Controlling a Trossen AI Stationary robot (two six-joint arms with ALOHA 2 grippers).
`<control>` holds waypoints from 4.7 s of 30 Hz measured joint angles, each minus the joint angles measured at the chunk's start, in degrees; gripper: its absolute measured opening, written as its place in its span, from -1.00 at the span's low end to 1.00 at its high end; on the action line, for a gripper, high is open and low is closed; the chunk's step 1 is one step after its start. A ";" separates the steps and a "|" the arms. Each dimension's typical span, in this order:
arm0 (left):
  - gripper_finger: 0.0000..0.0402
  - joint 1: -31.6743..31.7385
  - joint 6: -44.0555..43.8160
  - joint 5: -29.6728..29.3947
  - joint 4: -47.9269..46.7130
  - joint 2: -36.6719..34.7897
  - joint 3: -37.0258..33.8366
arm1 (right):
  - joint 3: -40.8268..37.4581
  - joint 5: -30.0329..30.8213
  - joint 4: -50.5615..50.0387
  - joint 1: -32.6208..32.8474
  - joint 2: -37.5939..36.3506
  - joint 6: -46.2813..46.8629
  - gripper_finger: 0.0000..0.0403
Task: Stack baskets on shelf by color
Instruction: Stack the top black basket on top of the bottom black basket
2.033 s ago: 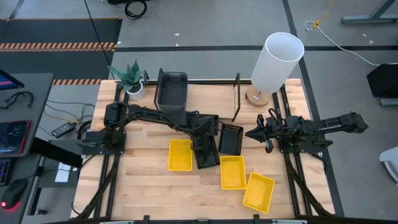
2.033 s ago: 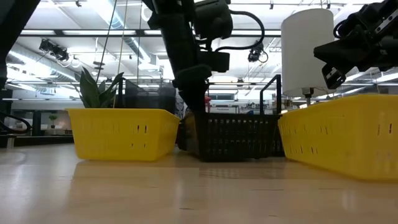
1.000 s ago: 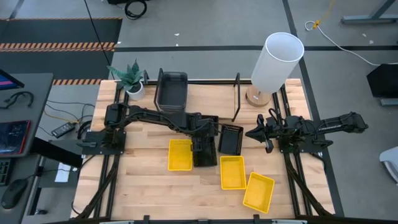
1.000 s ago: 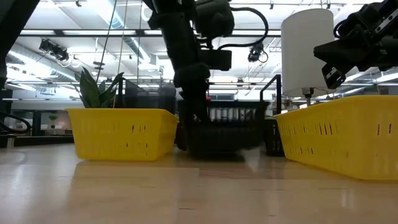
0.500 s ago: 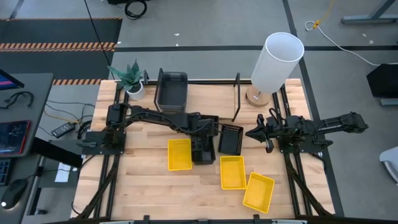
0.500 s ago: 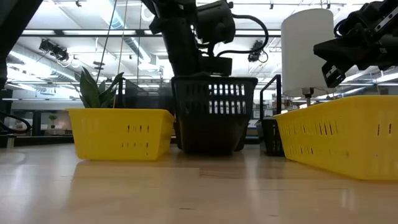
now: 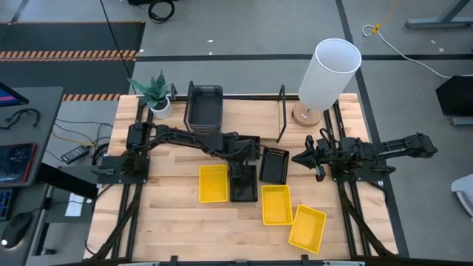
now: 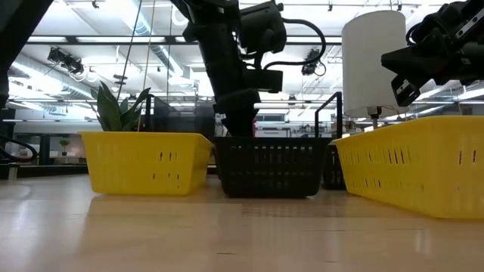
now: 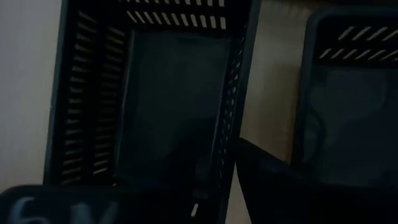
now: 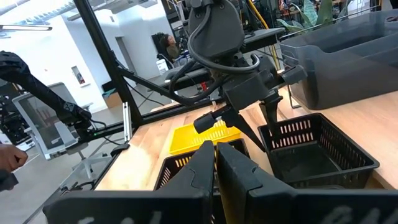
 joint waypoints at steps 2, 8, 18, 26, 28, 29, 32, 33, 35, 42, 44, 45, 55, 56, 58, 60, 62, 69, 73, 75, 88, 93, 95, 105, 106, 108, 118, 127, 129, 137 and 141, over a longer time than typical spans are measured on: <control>-0.40 0.26 -0.01 1.88 -0.24 0.00 0.00 | -0.01 0.00 -0.01 0.00 0.00 0.00 -0.88; -0.41 0.53 0.26 4.65 -0.98 0.00 0.00 | 0.01 0.00 -0.01 0.01 0.00 0.00 -0.88; -0.84 0.44 0.24 5.37 -1.46 0.52 0.00 | -0.01 0.00 -0.01 -0.01 0.00 0.00 -0.88; -0.92 0.31 -2.01 4.51 -1.42 -1.63 0.00 | 0.01 0.02 -0.01 0.01 -0.02 0.00 -0.88; -0.93 0.08 -2.38 4.31 -1.48 -2.71 0.00 | 0.01 0.01 -0.01 0.01 -0.02 0.00 -0.88; -0.93 0.05 -2.38 4.08 -1.50 -3.54 0.00 | 0.01 0.00 -0.01 0.00 -0.02 0.00 -0.88; -0.93 -0.43 -1.98 2.45 -0.72 -5.93 0.02 | -0.01 0.02 -0.01 0.01 -0.02 0.00 -0.88; -0.93 -0.62 -1.30 1.86 -0.95 -6.40 0.02 | -0.01 0.02 -0.01 0.01 0.00 0.00 -0.88; -0.93 -0.93 -0.68 0.93 -0.43 -7.53 0.00 | -0.01 0.04 -0.01 0.01 0.00 0.00 -0.88; -0.93 -0.89 1.53 0.22 1.55 -12.67 -0.02 | 0.01 -0.05 0.81 0.00 0.40 -0.01 -0.88; -0.93 -0.85 1.52 0.21 2.11 -15.01 0.00 | 0.01 -0.05 0.93 0.01 0.50 -0.01 -0.88; -0.93 -0.73 1.43 0.21 2.19 -16.10 0.02 | 0.01 -0.04 0.85 -0.01 0.53 0.00 -0.88; -0.93 -0.74 -2.20 -1.82 3.84 -27.05 0.04 | 0.01 -0.07 0.82 -0.01 0.55 0.00 -0.88; -0.93 -0.74 -2.59 -1.94 4.57 -28.01 0.12 | 0.01 -0.07 0.84 0.01 0.52 -0.02 -0.88; -0.93 -0.73 -2.63 -2.34 4.43 -29.36 1.39 | 0.01 -0.07 0.86 0.01 0.55 0.00 -0.88; -0.93 -0.52 -2.60 -2.65 4.04 -30.14 3.79 | 0.01 -0.08 0.83 0.00 0.54 0.00 -0.88; -0.93 -0.37 -2.02 -2.80 3.63 -30.29 6.86 | 0.01 -0.08 0.84 0.01 0.52 0.00 -0.88; -0.93 0.47 2.63 -2.66 4.11 -30.36 17.61 | 0.01 -0.09 0.88 0.00 0.53 0.00 -0.88; -0.93 0.53 4.89 -1.95 4.01 -30.34 21.22 | 0.01 -0.09 0.89 0.00 0.55 0.00 -0.88; -0.93 0.50 5.19 -1.16 3.40 -30.34 22.27 | 0.01 -0.09 0.91 0.01 0.52 0.00 -0.88; -0.93 0.43 -4.92 1.82 -10.63 -30.16 28.70 | 0.01 -0.09 0.95 -0.01 0.52 0.00 -0.88; -0.93 -0.31 -7.59 4.84 -14.60 -30.02 28.68 | 0.01 -0.09 0.95 0.00 0.52 0.00 -0.88; -0.93 -0.84 -7.34 6.31 -15.99 -29.77 28.70 | 0.01 -0.09 0.95 -0.01 0.53 0.00 -0.88; -0.93 -5.78 15.87 6.55 -28.04 -27.85 28.62 | 0.01 -0.09 0.95 -0.01 0.55 0.00 -0.88; -0.93 -6.28 19.06 5.94 -28.85 -27.43 28.61 | 0.01 -0.11 1.01 0.01 0.55 0.00 -0.88; -0.90 -7.16 24.84 4.36 -31.29 -25.99 28.62 | 0.01 -0.09 1.19 0.00 0.58 0.00 -0.88; -0.94 -7.58 45.50 2.41 -32.94 -19.42 28.61 | 0.01 -0.10 1.24 0.00 0.66 0.00 -0.88; -0.94 -7.23 62.14 7.11 -34.19 -14.08 28.58 | 0.01 -0.10 1.23 -0.01 0.66 0.00 -0.88; -0.94 -7.23 65.73 8.19 -34.06 -13.29 27.99 | 0.01 -0.09 1.22 -0.01 0.66 0.00 -0.88; -0.94 -7.25 71.11 9.00 -28.24 -13.08 20.67 | 0.01 -0.11 1.22 -0.01 0.66 0.00 -0.88; -0.94 -7.67 72.39 8.89 -24.47 -13.13 15.45 | 0.01 -0.11 1.21 -0.01 0.66 0.00 -0.88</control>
